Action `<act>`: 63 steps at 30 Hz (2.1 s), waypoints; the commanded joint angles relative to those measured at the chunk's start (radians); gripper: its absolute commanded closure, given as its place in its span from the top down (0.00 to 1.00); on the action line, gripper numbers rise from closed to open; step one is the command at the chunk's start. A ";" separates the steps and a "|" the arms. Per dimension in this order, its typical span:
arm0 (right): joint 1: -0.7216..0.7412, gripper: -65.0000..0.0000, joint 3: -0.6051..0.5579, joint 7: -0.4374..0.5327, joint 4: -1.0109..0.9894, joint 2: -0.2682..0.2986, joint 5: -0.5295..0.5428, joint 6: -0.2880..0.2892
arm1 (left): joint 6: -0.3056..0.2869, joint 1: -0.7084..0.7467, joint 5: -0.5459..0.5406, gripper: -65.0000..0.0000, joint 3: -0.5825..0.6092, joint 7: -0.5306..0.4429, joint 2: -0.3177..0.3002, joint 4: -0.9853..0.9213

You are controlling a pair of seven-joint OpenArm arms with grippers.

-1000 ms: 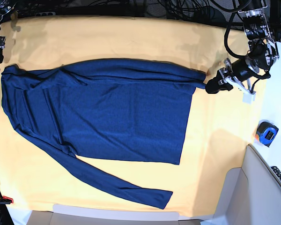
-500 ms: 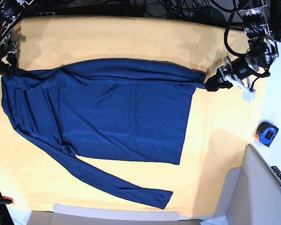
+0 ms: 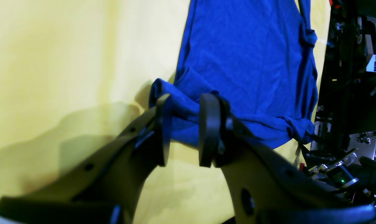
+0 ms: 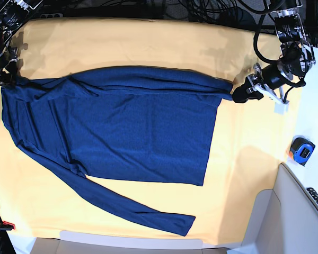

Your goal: Fold the T-shirt properly

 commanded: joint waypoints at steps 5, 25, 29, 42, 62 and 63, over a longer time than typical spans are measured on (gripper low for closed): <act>0.046 0.47 0.005 0.012 0.005 0.017 -0.099 -0.009 | -0.006 -0.009 -0.020 0.24 -0.003 -0.002 -0.013 0.015; 0.139 0.42 0.005 0.012 -0.162 -0.011 -0.179 0.132 | -0.006 -0.009 -0.020 0.24 -0.003 -0.002 -0.013 0.015; 0.138 0.27 0.005 0.012 -0.160 -0.011 -0.179 0.134 | -0.006 -0.009 -0.020 0.24 -0.003 -0.002 -0.013 0.015; 0.138 0.00 0.005 0.009 -0.160 -0.011 -0.179 0.134 | -0.006 -0.012 -0.019 0.26 -0.001 0.047 -0.021 -0.063; 0.136 0.00 0.005 0.009 -0.160 -0.011 -0.179 0.135 | -0.009 -0.041 -0.026 0.34 -0.001 0.091 0.010 -0.189; 0.136 0.00 0.005 0.009 -0.162 -0.011 -0.179 0.135 | -0.009 -0.043 -0.026 0.34 -0.001 0.094 0.014 -0.189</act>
